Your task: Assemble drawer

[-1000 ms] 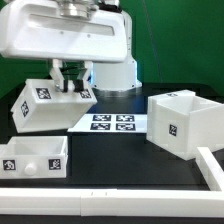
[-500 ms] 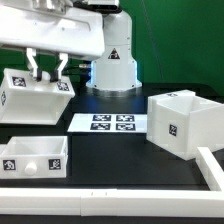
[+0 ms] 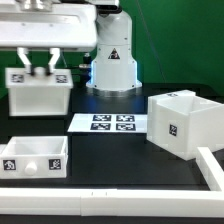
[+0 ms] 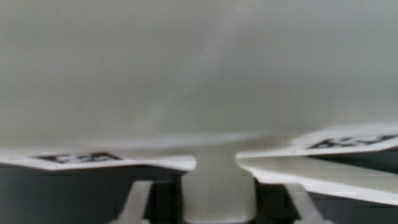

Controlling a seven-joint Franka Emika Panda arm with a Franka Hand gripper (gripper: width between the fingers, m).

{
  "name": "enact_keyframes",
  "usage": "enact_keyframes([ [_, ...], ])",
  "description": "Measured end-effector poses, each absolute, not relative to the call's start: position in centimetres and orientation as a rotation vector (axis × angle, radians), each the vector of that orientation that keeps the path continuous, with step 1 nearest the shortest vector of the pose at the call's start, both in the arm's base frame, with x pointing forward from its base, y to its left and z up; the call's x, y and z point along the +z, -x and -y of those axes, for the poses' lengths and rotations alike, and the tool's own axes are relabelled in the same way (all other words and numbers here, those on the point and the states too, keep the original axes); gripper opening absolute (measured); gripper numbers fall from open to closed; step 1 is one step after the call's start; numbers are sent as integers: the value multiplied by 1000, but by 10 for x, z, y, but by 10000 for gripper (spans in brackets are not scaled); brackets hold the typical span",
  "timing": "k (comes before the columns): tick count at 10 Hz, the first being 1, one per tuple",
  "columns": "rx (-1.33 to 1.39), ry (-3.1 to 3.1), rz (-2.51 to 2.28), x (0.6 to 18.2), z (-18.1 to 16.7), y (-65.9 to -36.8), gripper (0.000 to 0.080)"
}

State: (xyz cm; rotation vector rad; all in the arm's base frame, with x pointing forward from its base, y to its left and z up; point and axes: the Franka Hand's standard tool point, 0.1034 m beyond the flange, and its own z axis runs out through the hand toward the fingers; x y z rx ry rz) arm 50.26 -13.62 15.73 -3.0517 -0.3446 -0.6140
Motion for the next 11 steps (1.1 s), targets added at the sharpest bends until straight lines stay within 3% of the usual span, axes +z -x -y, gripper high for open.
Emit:
enact_keyframes([
  [7,-565,3046,213,139,119,-494,166],
  [9,-595,3022,201,147,83,-512,166],
  [11,-655,2981,179,162,55,-551,166],
])
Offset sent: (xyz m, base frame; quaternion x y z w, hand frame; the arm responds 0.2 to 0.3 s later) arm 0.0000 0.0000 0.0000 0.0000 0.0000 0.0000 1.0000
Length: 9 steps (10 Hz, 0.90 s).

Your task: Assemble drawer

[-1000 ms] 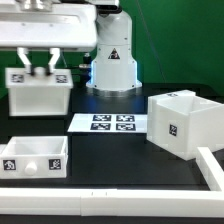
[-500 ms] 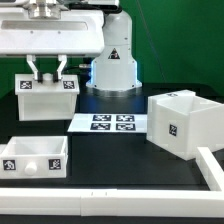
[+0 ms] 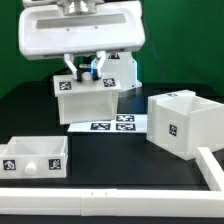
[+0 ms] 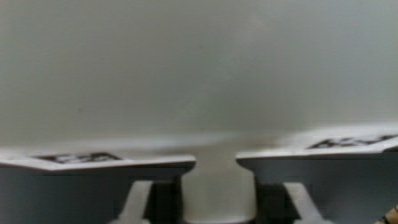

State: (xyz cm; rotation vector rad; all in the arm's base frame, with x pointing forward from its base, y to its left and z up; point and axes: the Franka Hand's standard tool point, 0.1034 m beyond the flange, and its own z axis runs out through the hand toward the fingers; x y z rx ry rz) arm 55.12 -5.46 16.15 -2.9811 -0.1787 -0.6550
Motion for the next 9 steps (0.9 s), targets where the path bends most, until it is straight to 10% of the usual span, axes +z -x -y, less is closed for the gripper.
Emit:
enact_keyframes([
  [7,-739,3100,227,135,111,-530,166],
  [9,-779,3081,282,152,106,-542,166],
])
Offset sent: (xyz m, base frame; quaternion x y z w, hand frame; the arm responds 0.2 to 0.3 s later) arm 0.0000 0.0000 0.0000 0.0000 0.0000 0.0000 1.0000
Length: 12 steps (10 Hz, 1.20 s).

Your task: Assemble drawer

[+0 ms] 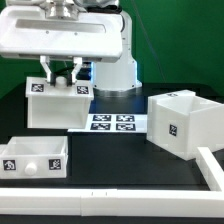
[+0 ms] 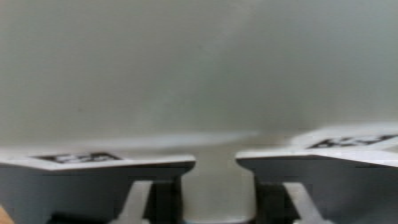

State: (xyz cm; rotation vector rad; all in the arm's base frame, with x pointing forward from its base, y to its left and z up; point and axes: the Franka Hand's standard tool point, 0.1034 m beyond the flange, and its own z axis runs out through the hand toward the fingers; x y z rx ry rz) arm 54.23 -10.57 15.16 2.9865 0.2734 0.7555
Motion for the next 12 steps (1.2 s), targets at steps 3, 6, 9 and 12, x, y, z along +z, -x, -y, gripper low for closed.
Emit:
enact_keyframes([
  [3,743,-3011,-249,152,104,-546,166],
  [6,735,-3015,-243,149,104,-544,166],
  [9,696,-2948,-197,119,137,-504,166],
  [12,667,-2963,-166,95,148,-488,166],
])
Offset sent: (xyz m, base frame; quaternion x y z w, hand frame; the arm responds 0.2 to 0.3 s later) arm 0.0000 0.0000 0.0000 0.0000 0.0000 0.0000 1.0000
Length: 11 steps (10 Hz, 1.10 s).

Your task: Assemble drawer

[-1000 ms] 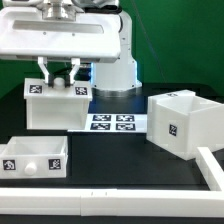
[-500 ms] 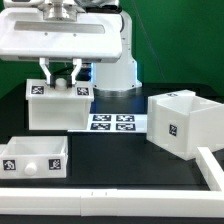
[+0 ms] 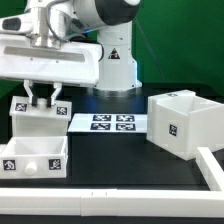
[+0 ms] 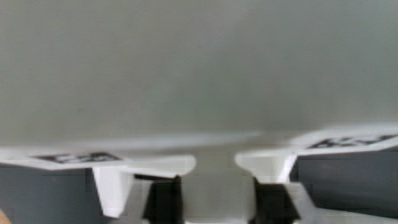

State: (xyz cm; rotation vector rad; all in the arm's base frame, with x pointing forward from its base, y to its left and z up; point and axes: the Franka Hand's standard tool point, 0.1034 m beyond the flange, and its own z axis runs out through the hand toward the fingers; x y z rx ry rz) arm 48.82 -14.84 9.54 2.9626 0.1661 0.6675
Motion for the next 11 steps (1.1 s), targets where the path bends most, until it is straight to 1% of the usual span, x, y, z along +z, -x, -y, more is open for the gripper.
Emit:
enact_keyframes([
  [4,669,-2967,-158,95,148,-489,166],
  [5,669,-2968,-154,95,148,-489,359],
  [6,669,-2969,-148,95,148,-489,359],
  [7,670,-2970,-143,95,148,-489,546],
  [8,670,-2970,-140,95,148,-489,546],
  [9,670,-2971,-138,95,148,-489,630],
  [11,671,-2971,-133,95,148,-489,645],
])
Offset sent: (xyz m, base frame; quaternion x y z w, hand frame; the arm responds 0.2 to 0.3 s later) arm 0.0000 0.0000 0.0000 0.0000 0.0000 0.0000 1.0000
